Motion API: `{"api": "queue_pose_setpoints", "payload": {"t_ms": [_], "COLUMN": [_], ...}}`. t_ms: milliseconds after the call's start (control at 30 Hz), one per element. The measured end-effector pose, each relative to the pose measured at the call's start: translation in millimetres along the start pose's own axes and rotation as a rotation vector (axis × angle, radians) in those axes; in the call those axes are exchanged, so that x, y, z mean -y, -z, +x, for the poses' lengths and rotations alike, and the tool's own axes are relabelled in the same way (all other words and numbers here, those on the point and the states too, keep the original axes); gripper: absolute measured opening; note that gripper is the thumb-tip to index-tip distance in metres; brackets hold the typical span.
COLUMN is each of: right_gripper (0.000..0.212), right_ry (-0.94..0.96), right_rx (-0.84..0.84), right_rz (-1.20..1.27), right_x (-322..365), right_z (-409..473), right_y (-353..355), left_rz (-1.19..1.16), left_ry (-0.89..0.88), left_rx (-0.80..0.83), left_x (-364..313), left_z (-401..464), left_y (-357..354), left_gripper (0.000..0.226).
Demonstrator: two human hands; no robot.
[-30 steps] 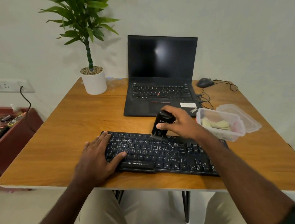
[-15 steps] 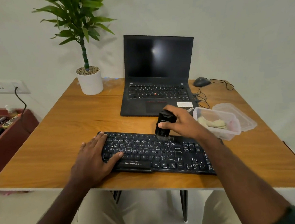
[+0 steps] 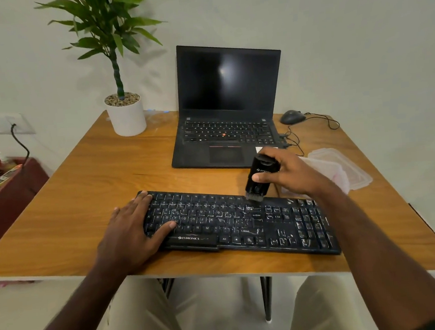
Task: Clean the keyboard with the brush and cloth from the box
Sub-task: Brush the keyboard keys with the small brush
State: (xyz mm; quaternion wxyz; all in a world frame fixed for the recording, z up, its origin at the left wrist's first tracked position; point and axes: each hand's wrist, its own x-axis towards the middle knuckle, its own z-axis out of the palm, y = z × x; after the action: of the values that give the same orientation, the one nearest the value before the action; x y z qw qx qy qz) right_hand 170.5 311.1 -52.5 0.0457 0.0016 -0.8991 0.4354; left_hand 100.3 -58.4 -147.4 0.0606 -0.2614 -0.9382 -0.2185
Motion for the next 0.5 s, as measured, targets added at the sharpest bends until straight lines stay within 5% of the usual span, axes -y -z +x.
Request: {"api": "queue_pose_setpoints", "payload": {"t_ms": [333,500], "right_gripper": [0.028,0.027], "right_ry": [0.117,0.109], "right_rx": [-0.073,0.052], "right_rz": [0.043,-0.031], "right_x": [17.0,13.1], "right_z": [21.4,17.9], "right_y": [-52.0,-46.8], "left_rz": [-0.004,0.006], "left_ry": [-0.002,-0.006], "left_rx": [-0.001,0.008], "left_x": [-2.1,-0.6], "left_z": [-0.9,-0.1], "left_y": [2.5,2.4], "left_gripper": [0.101,0.1]}}
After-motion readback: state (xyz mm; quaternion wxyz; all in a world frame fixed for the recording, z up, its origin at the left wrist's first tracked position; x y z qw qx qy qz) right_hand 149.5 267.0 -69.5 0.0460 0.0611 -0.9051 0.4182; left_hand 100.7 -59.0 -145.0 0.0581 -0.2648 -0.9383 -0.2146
